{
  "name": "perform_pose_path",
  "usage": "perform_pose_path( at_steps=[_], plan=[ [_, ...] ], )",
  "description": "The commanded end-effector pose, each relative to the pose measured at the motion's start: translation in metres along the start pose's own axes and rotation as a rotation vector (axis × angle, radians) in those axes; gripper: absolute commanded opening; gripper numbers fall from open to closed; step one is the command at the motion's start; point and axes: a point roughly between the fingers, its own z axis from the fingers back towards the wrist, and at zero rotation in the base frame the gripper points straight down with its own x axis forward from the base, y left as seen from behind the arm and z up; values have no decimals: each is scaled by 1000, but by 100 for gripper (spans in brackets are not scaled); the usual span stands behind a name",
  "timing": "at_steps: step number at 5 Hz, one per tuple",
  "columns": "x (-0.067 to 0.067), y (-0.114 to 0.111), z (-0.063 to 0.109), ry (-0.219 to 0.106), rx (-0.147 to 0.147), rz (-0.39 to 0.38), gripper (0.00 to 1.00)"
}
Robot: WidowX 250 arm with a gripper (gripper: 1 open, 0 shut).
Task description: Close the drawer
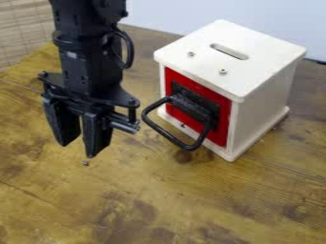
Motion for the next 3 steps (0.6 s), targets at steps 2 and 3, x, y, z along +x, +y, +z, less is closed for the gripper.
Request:
perform_pose_path(
  at_steps=[2, 3],
  plan=[
    [-1, -6, 4, -21, -88, 2, 100],
    [-2, -8, 4, -25, -130, 5, 100]
  ],
)
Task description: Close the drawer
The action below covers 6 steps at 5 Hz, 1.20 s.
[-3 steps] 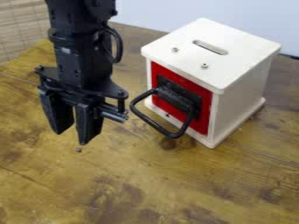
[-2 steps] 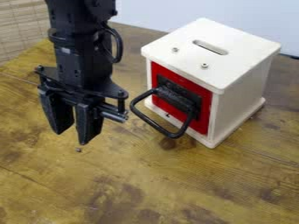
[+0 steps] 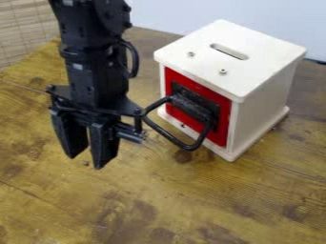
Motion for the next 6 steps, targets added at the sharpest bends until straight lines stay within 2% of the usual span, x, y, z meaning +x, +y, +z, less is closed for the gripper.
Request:
perform_pose_path(
  at_steps=[1, 6],
  plan=[
    [2, 4, 16, -49, -25, 17, 100],
    [6, 6, 30, -44, -78, 29, 100]
  ],
)
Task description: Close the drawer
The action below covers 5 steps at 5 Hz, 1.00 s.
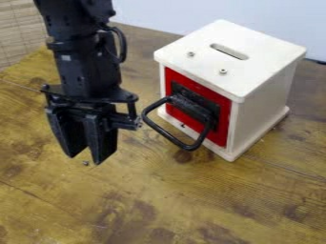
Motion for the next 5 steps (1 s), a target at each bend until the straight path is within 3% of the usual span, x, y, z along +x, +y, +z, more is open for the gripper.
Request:
perform_pose_path(
  at_steps=[1, 5],
  plan=[
    [3, 1, 20, -48, -15, 10, 100],
    [-4, -13, 27, 0, -43, 8, 100]
  ],
)
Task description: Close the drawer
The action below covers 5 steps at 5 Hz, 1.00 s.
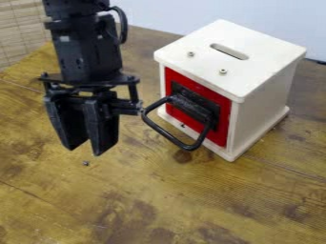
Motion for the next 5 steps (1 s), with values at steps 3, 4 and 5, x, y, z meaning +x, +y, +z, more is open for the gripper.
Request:
perform_pose_path(
  at_steps=[3, 4, 5],
  plan=[
    [1, -11, 21, -39, -30, -17, 100],
    [2, -12, 21, -32, -39, -18, 100],
    [2, -12, 21, -20, -50, -19, 100]
  ],
)
